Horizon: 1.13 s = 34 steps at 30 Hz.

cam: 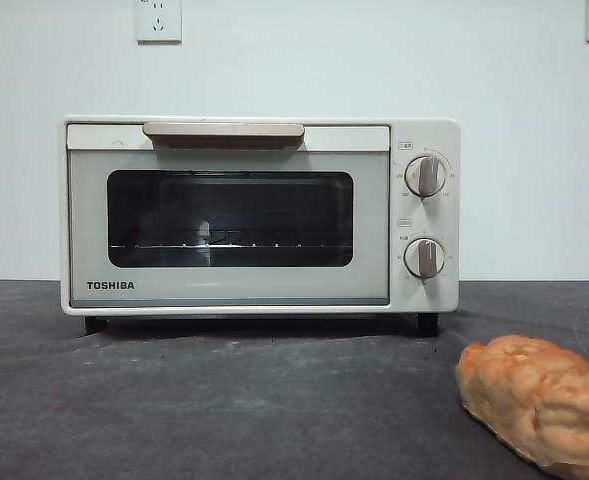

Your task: The left arm flap open the oven, the right arm pick bread and place it into oven, the left arm flap close the oven

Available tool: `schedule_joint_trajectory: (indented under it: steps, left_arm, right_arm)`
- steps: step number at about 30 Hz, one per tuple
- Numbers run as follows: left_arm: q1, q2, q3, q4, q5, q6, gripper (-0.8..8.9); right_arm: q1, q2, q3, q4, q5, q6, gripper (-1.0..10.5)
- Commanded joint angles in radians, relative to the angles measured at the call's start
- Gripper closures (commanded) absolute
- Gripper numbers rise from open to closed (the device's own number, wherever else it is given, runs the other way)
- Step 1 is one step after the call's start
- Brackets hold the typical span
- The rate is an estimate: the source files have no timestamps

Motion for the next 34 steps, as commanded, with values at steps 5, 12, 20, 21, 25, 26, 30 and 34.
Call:
schedule_joint_trajectory:
  steps: [5,12,20,21,25,26,30,34]
  left_arm:
    - [0.000,0.153,0.174,-0.079,0.130,0.170,7.98]
    - [-0.001,0.349,0.340,-0.216,0.311,0.315,7.98]
    - [-0.019,0.484,0.468,-0.350,0.442,0.401,7.98]
    - [-0.023,0.489,0.476,-0.363,0.451,0.405,7.98]
    - [-0.032,0.488,0.489,-0.400,0.468,0.423,7.98]
    - [-0.033,0.487,0.489,-0.407,0.468,0.426,7.98]
    - [-0.034,0.486,0.489,-0.444,0.468,0.430,7.98]
    - [-0.034,0.486,0.489,-0.451,0.468,0.438,7.98]
  right_arm:
    - [-0.001,0.155,0.191,-0.117,-0.085,-0.060,9.4]
    - [0.000,0.369,0.376,-0.326,-0.307,-0.216,9.4]
    - [0.037,0.543,0.530,-0.563,-0.445,-0.356,9.4]
    - [0.048,0.556,0.544,-0.590,-0.445,-0.367,9.4]
    - [0.089,0.578,0.565,-0.644,-0.445,-0.383,9.4]
    - [0.097,0.578,0.565,-0.647,-0.445,-0.383,9.4]
    - [0.116,0.578,0.565,-0.651,-0.444,-0.374,9.2]
    - [0.119,0.578,0.565,-0.650,-0.444,-0.349,5.8]
